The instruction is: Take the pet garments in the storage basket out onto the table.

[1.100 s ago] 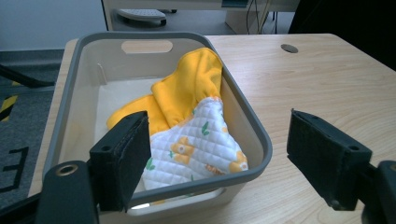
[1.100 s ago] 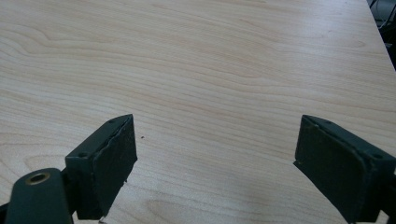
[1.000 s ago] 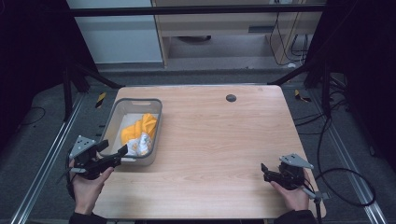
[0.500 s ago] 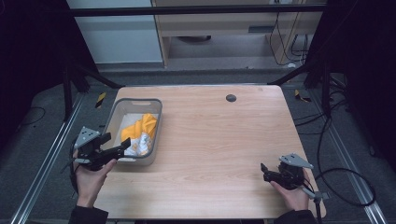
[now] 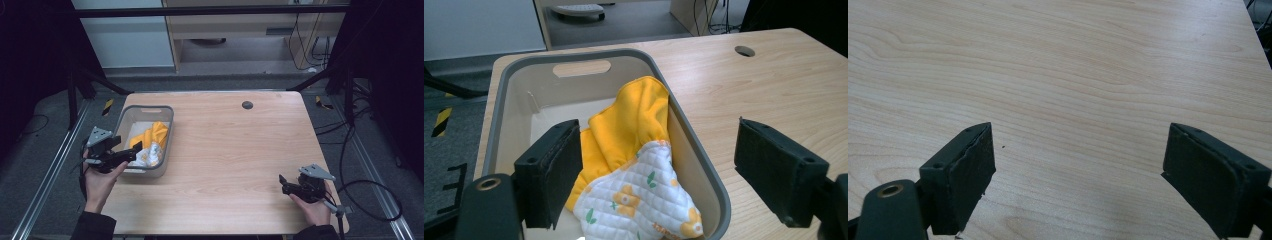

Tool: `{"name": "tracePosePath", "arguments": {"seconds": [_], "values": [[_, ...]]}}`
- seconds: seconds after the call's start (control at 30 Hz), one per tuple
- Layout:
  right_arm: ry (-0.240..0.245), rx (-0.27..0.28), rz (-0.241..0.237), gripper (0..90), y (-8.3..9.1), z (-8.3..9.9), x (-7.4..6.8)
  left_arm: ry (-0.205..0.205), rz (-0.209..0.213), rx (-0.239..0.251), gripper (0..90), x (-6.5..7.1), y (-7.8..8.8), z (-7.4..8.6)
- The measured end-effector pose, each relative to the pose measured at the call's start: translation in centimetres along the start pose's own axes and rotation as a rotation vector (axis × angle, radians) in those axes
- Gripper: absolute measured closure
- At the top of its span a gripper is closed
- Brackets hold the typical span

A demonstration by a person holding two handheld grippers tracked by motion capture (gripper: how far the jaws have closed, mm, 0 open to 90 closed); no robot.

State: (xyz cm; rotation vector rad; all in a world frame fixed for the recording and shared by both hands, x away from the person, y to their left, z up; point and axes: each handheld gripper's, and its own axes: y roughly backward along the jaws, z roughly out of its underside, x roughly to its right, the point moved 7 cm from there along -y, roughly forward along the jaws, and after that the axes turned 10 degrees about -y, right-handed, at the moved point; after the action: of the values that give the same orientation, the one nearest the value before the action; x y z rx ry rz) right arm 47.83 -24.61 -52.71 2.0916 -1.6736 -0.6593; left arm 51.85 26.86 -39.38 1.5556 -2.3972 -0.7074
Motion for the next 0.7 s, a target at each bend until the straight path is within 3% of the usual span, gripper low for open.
{"name": "tracePosePath", "arguments": {"seconds": [0.7], "values": [[-0.002,0.002,-0.005,13.5,-0.1,-0.1,0.1,-0.050,0.004,-0.096,19.2,-0.1,-2.7,-1.2]]}}
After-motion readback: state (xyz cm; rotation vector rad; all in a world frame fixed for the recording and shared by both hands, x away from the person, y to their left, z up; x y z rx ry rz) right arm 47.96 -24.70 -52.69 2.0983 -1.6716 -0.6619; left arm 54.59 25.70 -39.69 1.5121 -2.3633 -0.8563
